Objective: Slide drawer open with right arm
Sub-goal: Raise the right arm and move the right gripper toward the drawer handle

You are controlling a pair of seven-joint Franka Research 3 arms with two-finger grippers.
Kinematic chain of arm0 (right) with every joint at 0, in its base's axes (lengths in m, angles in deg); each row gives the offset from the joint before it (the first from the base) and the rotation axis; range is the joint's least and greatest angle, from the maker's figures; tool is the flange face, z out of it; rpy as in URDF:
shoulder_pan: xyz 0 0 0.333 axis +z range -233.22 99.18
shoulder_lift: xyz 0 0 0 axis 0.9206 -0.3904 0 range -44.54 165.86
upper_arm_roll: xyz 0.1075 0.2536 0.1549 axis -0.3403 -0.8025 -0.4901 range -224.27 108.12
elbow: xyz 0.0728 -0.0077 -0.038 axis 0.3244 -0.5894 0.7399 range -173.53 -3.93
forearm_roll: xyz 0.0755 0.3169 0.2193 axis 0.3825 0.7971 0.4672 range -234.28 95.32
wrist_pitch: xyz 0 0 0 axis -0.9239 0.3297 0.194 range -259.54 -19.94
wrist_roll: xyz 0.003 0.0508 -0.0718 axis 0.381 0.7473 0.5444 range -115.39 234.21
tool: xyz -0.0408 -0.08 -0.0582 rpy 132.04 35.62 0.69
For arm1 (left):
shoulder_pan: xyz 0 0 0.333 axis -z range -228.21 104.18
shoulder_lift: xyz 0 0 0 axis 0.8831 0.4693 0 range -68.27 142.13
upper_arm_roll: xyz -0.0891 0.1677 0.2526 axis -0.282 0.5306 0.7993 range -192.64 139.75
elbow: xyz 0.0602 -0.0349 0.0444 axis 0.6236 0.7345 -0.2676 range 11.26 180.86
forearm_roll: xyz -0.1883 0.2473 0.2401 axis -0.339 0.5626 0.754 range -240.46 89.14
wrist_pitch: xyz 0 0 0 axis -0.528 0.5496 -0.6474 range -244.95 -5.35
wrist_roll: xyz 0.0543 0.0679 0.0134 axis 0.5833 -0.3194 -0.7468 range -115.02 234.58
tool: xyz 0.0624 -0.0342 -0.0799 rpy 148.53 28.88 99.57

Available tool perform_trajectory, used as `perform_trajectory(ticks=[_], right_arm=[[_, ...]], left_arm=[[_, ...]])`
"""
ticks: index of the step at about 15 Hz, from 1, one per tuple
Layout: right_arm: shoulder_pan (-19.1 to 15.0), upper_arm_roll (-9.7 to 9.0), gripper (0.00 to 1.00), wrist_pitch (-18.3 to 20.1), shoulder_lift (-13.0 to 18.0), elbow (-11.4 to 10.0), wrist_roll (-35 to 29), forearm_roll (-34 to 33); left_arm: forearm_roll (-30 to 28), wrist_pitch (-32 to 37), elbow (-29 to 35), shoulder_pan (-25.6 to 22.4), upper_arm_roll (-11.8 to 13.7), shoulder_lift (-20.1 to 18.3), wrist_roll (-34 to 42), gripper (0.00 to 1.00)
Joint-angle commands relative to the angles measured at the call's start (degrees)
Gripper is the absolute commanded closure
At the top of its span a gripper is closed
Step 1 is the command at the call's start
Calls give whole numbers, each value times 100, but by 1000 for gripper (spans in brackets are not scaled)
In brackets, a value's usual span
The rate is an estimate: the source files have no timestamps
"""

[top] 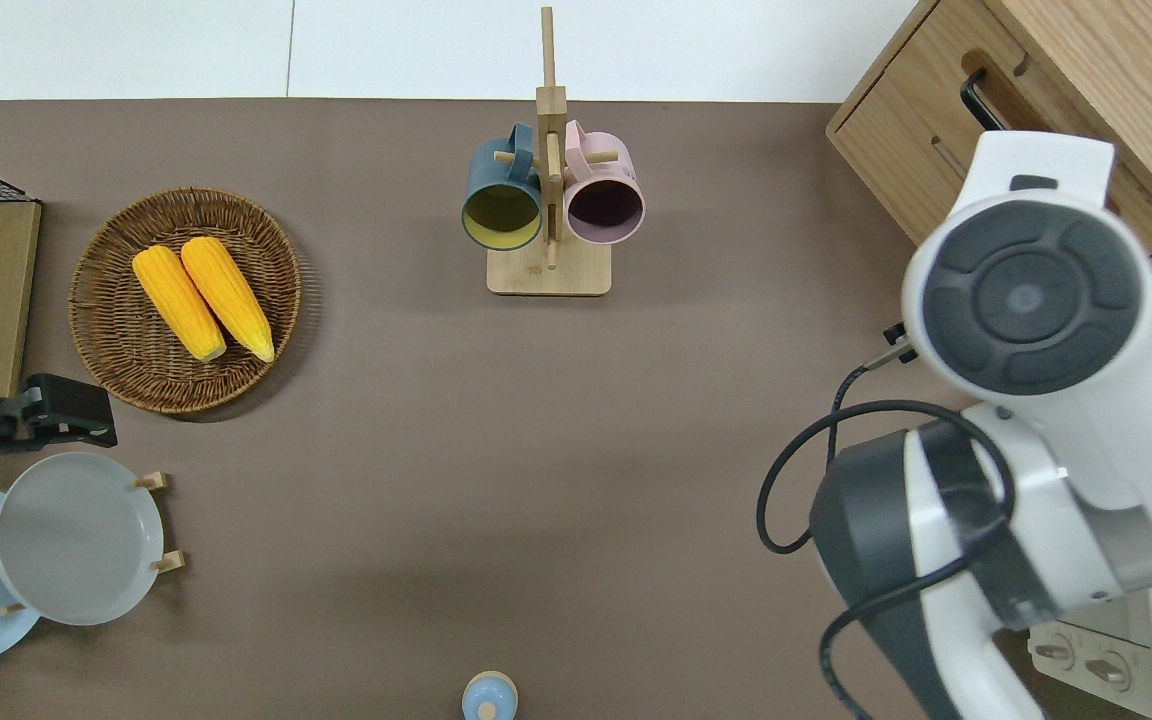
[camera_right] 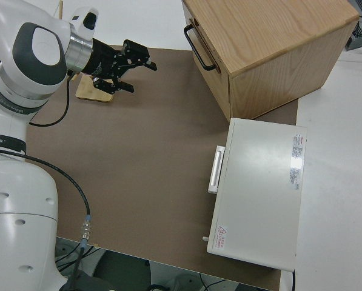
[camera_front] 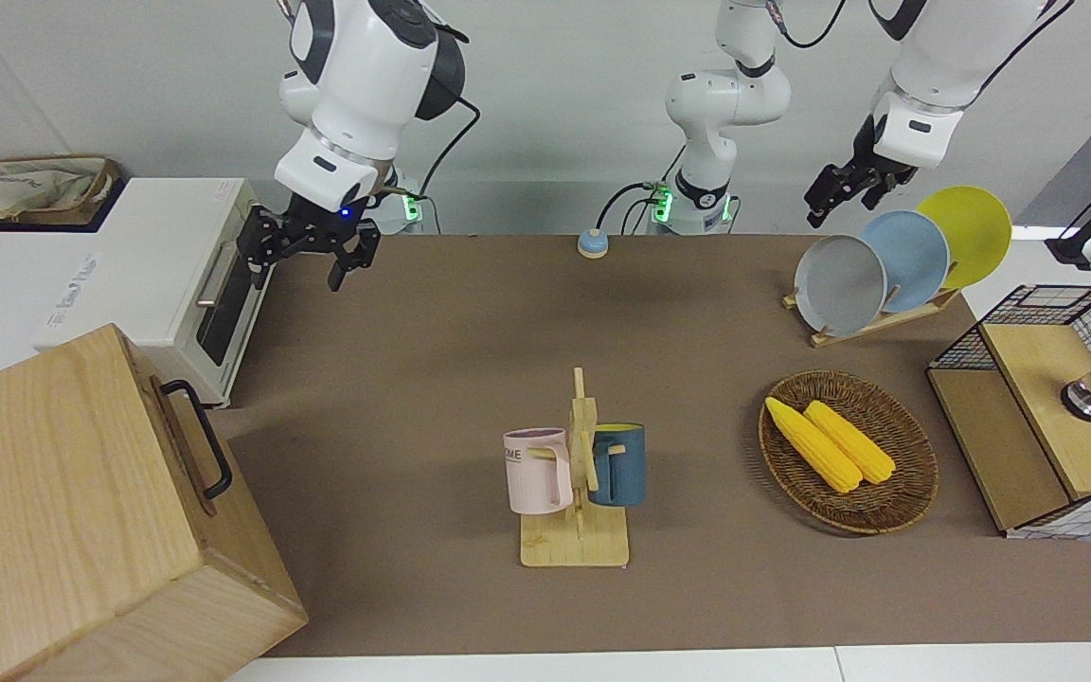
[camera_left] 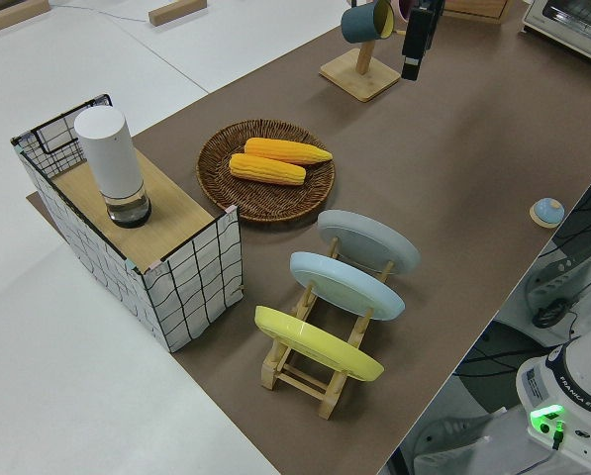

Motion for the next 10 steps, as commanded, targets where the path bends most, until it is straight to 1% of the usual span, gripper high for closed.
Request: perform_trajectory(ticks=[1,2,5,7,8,9,10], right_arm=[[51,-178,13,21,-69,-188,-509,-779],[104,-178,13,30,-121,-206,-605,-1059],[332,-178,13,39,-358,-381,-1447,-1868],[394,-143,13,56,-551,-373,-1642,-2176],[525,-65,13,57,-631,-364,-1686,-2465],[648,93,13,57,-710,-364,-1869,-2738],[745,190,13,57,-806,-373,-2115,-2914]], left_arm=[[-30,12,-2,23,35,-48,54,7],[-30,12,-2,23,35,-48,63,7],[-30,12,-2,23,35,-48,54,7],[-30,12,-2,23,35,-48,54,7],[-30,12,-2,23,35,-48,54,7],[-30,12,-2,23,35,-48,54,7],[-30,12,-2,23,35,-48,54,7]])
